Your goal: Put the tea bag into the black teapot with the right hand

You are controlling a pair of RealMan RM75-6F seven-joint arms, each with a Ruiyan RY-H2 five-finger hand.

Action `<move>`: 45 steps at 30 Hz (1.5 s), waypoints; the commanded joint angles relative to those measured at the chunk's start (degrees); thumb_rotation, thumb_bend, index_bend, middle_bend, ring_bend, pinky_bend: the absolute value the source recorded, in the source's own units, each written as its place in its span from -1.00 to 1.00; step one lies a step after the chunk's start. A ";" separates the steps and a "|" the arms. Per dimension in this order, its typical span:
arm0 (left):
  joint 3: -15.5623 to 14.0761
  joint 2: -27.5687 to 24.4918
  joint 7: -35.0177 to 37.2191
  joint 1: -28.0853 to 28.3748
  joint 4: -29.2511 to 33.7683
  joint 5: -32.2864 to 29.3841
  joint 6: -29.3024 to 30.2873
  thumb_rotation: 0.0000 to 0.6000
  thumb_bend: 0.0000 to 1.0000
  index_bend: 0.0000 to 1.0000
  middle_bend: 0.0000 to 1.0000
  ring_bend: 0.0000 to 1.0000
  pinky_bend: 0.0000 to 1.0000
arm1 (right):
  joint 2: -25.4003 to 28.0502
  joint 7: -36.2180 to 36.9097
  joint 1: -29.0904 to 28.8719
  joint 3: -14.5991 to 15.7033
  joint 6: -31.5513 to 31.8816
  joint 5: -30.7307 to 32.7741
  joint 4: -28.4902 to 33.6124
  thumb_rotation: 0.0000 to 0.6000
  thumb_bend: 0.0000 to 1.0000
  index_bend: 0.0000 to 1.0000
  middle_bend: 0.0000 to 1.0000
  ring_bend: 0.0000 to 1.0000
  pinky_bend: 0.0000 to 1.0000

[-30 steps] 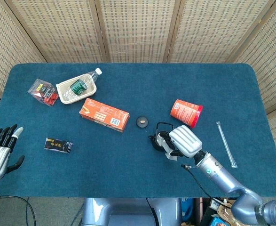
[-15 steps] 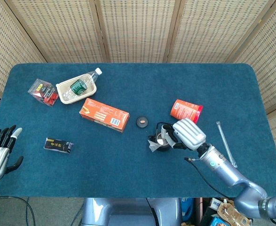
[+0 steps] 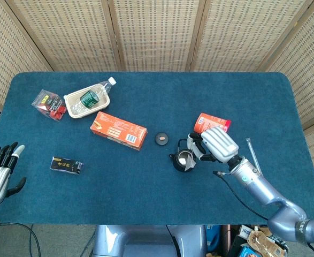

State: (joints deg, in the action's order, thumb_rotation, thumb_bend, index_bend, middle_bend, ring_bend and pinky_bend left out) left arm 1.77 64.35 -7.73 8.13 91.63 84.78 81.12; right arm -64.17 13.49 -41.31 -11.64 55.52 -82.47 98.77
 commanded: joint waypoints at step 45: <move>-0.46 -0.36 -0.05 -1.00 -0.04 -0.59 0.64 1.00 -0.27 -1.00 -1.00 -1.00 -1.00 | -14.11 -17.43 -0.10 8.64 1.44 -8.49 -9.66 1.00 0.48 0.18 0.76 0.88 1.00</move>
State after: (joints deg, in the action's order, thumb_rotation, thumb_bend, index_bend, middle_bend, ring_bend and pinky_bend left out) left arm 1.31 63.99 -7.77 7.13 91.59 84.19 81.77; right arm -78.18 -3.86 -41.44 -3.08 56.94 -90.88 89.18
